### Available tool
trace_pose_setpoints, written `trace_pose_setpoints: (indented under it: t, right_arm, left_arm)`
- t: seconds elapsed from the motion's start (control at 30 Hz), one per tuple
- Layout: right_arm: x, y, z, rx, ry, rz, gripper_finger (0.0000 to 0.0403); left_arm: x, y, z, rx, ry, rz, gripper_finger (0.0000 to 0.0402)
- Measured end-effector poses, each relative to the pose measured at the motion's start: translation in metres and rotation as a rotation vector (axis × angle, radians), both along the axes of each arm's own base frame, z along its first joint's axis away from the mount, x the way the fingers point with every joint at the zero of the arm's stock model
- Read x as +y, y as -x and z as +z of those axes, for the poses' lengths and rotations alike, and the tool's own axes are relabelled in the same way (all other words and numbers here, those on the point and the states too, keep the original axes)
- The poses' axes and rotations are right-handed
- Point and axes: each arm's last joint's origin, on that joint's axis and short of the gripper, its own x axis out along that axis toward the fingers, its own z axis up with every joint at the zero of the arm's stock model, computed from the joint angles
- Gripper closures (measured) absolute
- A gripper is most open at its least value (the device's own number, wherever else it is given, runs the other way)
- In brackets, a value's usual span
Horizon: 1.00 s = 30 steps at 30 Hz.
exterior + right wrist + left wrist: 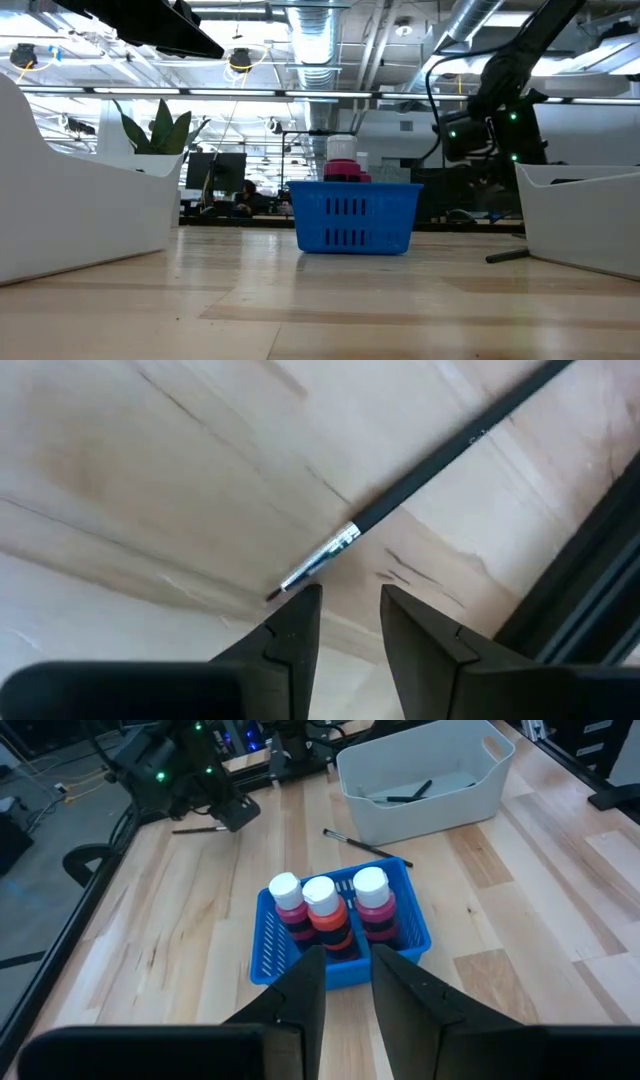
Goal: Pick & Place Paint Supplies
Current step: Put the liner brush into the gray bin
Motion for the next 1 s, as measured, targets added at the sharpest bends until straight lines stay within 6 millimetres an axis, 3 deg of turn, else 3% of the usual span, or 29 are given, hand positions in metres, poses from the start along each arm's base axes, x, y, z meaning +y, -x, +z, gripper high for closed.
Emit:
trace_pose_setpoints:
  t: [0.53, 1.0]
  right_arm:
    - [-0.006, -0.012, 0.001, -0.094, 0.082, 0.025, 0.0297]
    - [-0.021, -0.041, 0.028, -0.21, 0.143, 0.156, 0.0297]
  left_arm:
    - [0.0, 0.0, 0.0, 0.0, 0.0, 0.001, 0.0325]
    - [0.0, 0.001, -0.001, 0.009, 0.012, 0.009, 0.0325]
